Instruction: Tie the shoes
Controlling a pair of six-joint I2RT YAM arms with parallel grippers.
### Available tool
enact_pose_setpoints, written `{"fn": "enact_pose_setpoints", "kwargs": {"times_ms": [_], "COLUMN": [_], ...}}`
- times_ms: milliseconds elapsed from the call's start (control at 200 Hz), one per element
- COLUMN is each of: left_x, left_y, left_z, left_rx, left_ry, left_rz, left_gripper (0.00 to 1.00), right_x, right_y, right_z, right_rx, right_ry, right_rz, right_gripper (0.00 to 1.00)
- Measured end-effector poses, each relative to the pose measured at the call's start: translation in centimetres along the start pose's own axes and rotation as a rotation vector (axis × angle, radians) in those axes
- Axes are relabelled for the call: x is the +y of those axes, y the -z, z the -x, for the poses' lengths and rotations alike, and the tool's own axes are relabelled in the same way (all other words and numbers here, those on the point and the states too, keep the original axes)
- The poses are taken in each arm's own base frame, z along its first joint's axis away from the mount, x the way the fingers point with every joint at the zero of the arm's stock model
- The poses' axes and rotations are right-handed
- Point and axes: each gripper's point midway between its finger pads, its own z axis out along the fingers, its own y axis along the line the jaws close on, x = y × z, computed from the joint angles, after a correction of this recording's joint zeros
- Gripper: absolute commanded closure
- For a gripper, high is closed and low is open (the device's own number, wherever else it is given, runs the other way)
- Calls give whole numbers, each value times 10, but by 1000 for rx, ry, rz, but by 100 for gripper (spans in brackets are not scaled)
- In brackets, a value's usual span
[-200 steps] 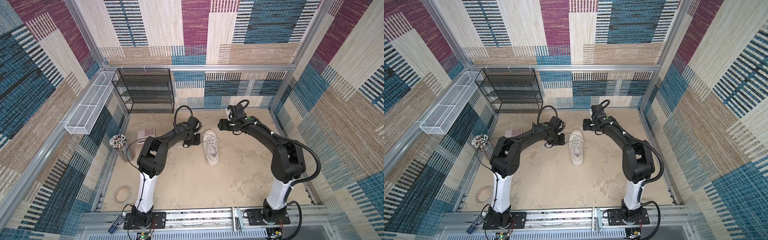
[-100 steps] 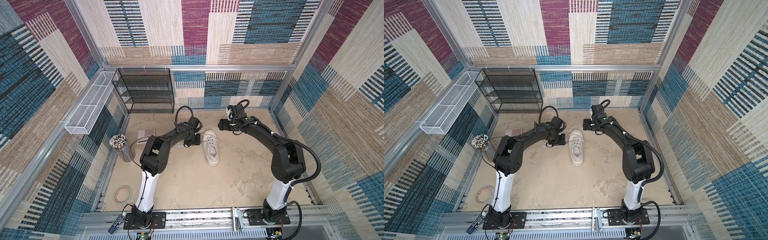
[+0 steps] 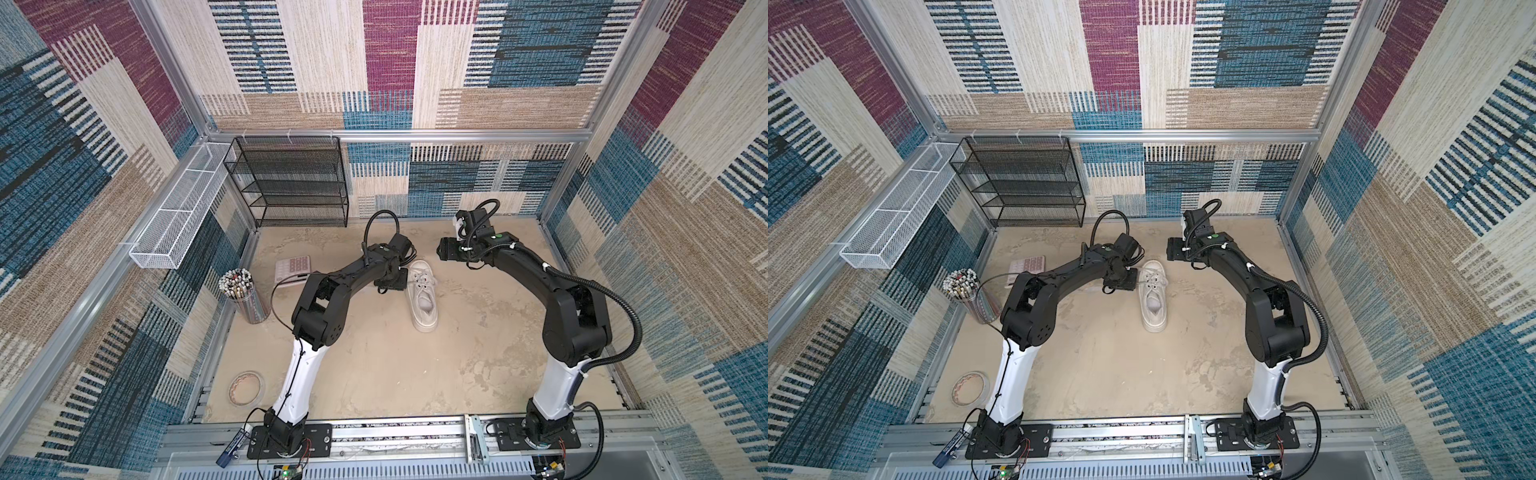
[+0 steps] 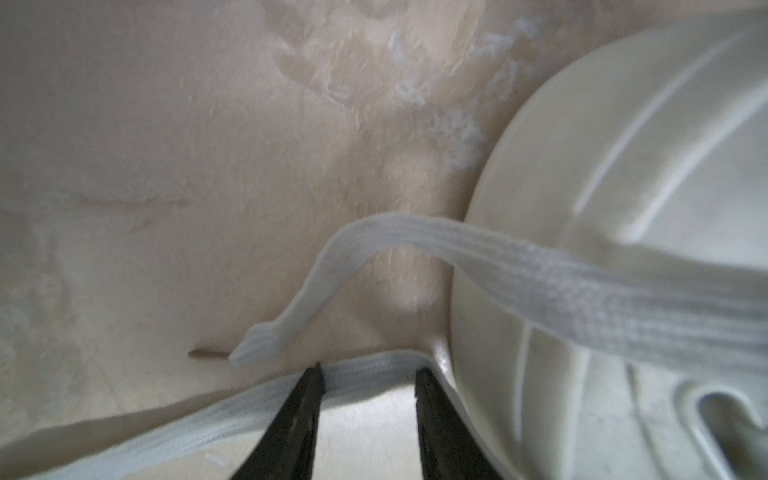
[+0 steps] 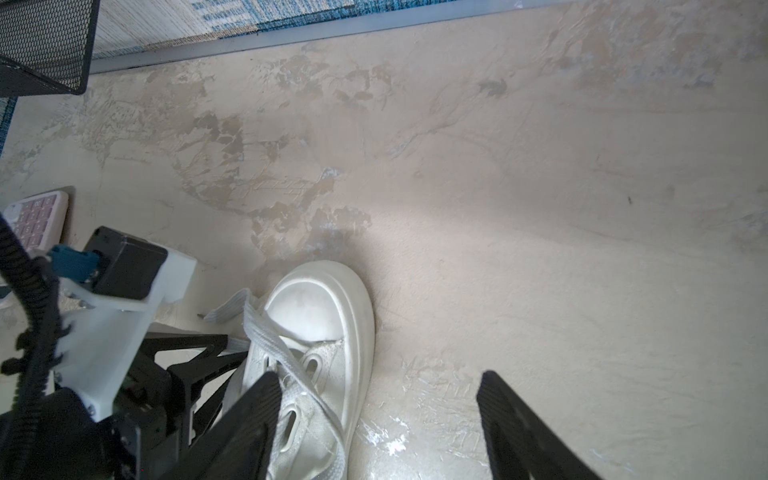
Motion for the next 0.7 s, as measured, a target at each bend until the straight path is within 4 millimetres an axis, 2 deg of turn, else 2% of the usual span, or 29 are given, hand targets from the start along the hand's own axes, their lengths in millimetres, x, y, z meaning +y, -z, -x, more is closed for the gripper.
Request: {"fn": "enact_pose_setpoints", "kwargs": {"times_ms": [270, 501, 576, 701], "left_x": [4, 1, 0, -5], "left_y": [-1, 3, 13, 42], "left_z": [-3, -3, -4, 8], "left_rx": [5, 10, 19, -32], "left_ry": [-23, -23, -22, -13], "left_rz": [63, 50, 35, -7], "left_gripper": [80, 100, 100, 100], "right_x": [-8, -16, -17, -18], "right_y": [4, 9, 10, 10], "right_z": [-9, -9, -9, -12], "right_rx": [10, 3, 3, 6], "right_ry": [-1, 0, 3, -1], "right_rz": [-11, -18, -18, -16], "right_gripper": [23, 23, 23, 23]}}
